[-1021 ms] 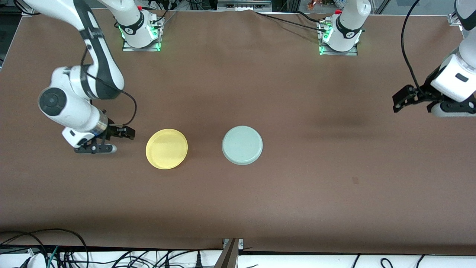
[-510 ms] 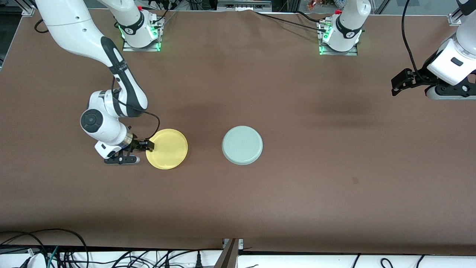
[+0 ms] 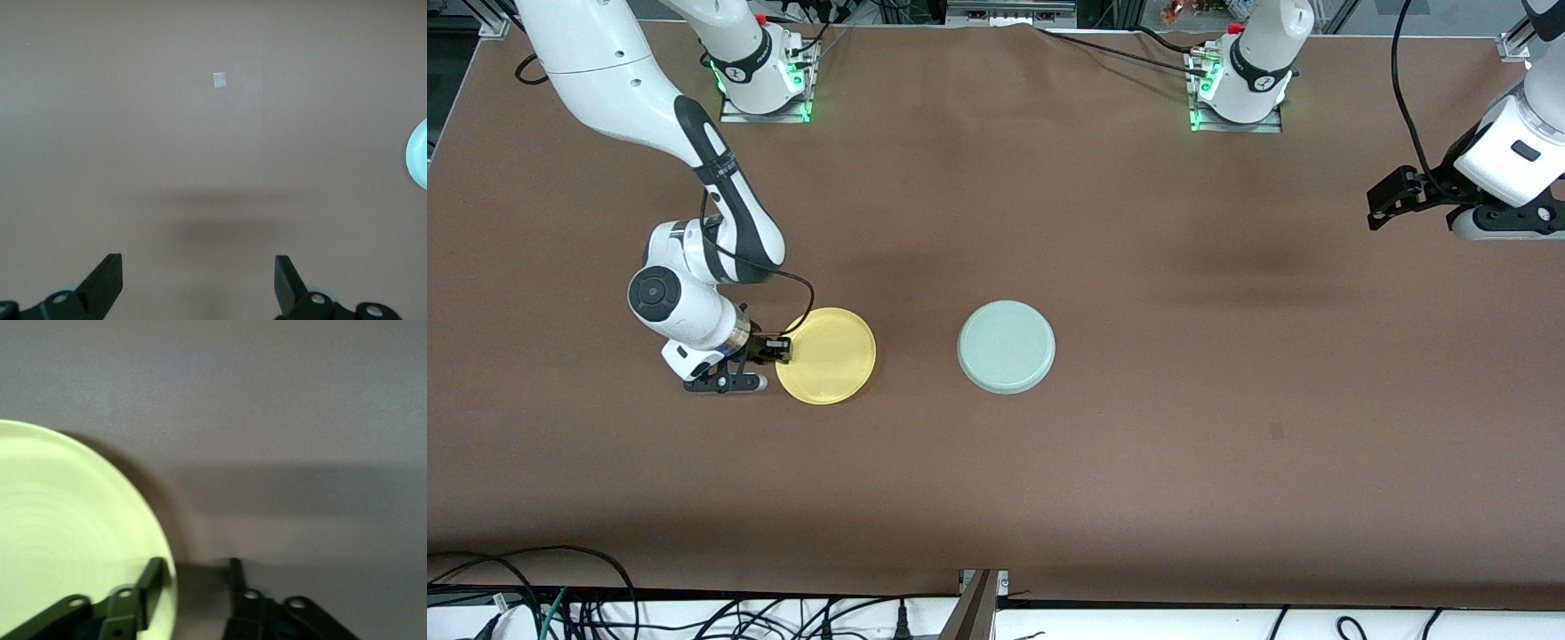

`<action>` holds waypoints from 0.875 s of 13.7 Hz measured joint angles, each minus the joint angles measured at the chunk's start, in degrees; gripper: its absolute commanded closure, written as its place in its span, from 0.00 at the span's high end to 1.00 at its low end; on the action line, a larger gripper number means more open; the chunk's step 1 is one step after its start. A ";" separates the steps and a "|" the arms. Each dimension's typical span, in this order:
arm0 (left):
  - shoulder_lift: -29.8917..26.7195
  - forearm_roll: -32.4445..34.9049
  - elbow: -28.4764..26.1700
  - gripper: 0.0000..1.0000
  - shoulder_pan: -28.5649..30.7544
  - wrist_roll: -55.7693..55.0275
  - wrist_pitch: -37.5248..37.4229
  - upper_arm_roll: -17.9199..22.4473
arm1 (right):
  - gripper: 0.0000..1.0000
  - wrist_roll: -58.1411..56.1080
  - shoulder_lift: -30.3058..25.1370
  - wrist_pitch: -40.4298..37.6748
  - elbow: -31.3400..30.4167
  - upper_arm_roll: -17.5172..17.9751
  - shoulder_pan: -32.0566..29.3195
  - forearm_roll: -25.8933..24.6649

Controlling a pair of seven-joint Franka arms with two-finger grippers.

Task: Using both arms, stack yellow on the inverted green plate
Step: 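Grasp the yellow plate rim with the right gripper and lift it, then carry the yellow plate over the green plate with the right gripper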

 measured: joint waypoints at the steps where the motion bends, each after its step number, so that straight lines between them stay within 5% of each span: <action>1: 0.02 0.00 0.00 1.00 0.00 0.02 0.00 -0.03 | 0.00 0.00 -0.07 -0.89 0.30 0.08 0.03 0.91; 5: 0.10 0.00 0.00 1.00 0.00 0.07 0.00 -0.04 | 0.00 -0.05 -0.96 -7.48 3.85 0.16 0.03 3.48; 12: 0.15 -0.01 0.00 1.00 0.00 0.09 0.00 -0.08 | 0.00 7.15 -1.80 -21.03 16.60 3.07 1.91 16.37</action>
